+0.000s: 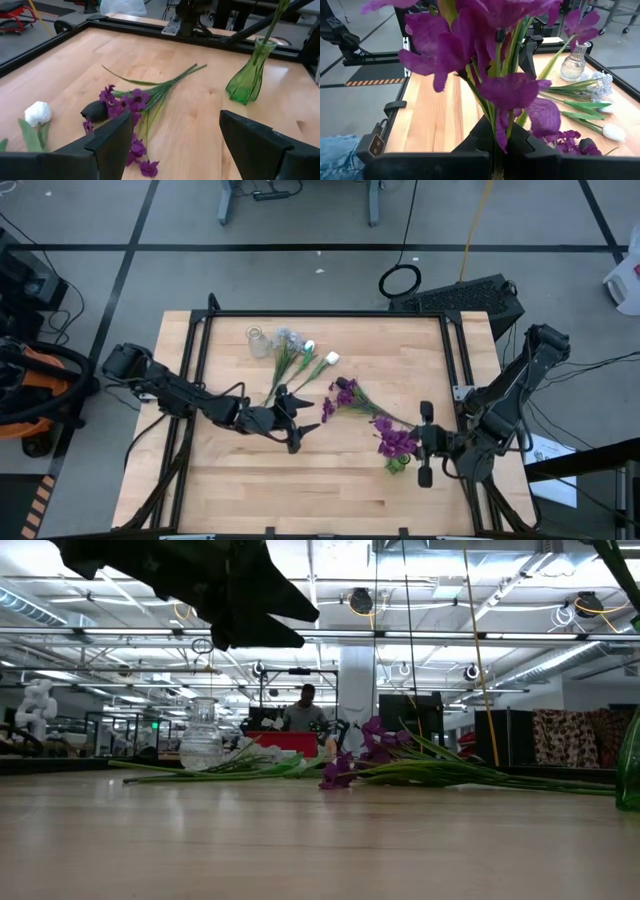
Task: Sort flowers into vase by color
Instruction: Put the left purple flower into the green vase
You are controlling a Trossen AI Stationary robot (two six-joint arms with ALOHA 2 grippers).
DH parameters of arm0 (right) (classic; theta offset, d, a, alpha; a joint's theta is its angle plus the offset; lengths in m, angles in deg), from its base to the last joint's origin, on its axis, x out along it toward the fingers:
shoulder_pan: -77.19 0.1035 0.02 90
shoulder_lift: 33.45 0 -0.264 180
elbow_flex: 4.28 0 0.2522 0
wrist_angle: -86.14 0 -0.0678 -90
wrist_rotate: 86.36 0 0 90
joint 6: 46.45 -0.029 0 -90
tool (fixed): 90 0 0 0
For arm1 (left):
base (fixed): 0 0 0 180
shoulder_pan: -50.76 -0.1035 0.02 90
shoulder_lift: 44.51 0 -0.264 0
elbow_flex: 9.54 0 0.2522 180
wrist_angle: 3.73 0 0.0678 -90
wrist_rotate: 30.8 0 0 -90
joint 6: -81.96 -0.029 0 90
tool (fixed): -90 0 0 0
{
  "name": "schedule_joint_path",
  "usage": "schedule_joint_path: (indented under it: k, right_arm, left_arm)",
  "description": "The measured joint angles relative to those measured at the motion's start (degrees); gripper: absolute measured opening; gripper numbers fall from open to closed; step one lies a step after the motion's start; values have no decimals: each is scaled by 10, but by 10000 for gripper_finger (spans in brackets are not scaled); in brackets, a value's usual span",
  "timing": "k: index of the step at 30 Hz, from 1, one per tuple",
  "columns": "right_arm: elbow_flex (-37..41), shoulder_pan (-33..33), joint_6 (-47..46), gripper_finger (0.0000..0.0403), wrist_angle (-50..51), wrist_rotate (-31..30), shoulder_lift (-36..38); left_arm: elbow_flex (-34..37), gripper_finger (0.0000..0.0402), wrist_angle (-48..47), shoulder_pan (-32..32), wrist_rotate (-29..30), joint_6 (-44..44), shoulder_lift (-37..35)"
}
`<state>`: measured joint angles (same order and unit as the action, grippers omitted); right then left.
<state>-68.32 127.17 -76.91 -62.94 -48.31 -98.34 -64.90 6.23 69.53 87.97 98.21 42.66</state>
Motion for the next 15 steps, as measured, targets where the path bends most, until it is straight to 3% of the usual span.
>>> schedule_joint_path:
  k: [15]
  right_arm:
    - [0,4,-49,4,34,25,-16]
  left_arm:
    - [0,299,12,12,-19,-1,12]
